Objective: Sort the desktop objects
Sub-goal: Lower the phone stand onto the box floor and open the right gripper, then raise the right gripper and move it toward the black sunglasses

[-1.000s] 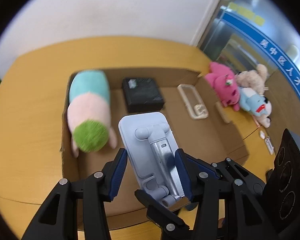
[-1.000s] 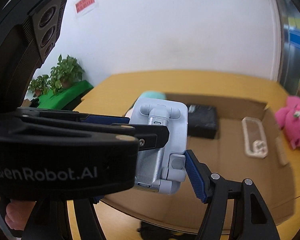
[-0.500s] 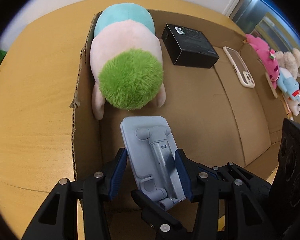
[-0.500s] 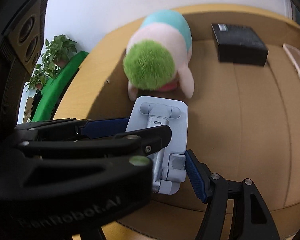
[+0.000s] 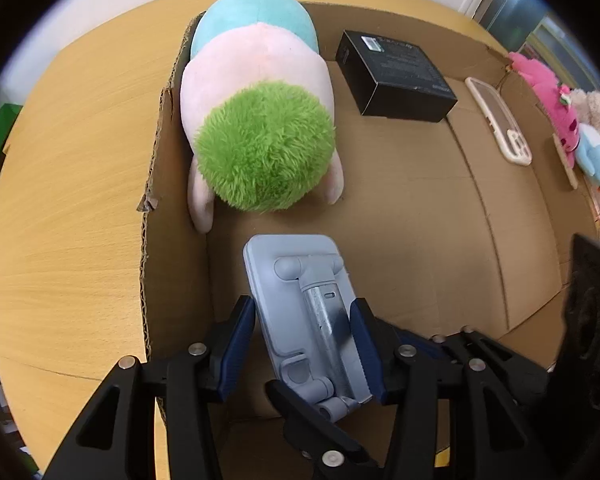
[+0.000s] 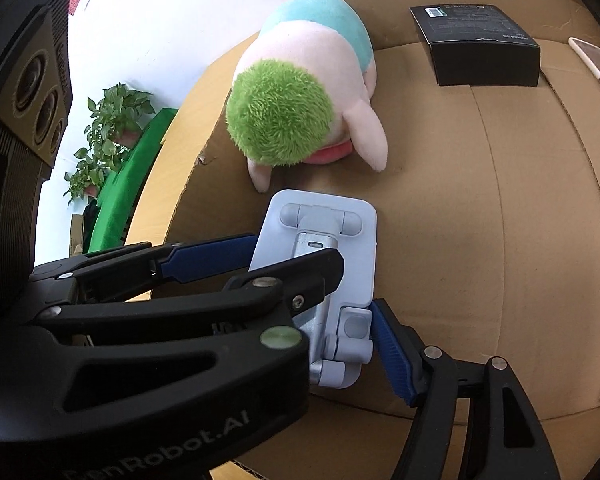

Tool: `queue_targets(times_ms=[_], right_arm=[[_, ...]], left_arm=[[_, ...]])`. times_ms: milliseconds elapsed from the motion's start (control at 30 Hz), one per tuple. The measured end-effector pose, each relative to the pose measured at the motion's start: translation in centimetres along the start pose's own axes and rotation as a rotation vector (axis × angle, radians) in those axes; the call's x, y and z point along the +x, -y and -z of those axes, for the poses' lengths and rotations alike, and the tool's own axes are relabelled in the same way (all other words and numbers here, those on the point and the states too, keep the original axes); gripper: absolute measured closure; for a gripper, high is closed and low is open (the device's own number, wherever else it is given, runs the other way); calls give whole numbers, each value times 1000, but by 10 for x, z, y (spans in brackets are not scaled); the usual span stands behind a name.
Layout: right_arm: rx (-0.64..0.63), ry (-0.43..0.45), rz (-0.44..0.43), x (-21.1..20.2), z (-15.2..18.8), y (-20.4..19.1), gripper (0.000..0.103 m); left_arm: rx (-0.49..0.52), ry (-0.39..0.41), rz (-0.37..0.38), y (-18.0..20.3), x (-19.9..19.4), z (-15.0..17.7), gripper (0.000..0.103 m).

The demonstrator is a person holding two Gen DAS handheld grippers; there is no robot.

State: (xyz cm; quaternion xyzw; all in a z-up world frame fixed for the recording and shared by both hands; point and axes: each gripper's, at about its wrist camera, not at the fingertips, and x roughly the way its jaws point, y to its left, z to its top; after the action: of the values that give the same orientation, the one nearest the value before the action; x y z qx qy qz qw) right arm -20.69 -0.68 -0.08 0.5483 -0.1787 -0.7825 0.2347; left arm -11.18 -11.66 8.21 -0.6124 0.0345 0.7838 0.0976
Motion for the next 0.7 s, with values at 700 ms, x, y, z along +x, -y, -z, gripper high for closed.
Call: queue_targets(times_ms=[700], right_arm=[[-309,461,370,-225,61,23,0]], left_arm=[[-60,918,-12,91,-176,122,18]])
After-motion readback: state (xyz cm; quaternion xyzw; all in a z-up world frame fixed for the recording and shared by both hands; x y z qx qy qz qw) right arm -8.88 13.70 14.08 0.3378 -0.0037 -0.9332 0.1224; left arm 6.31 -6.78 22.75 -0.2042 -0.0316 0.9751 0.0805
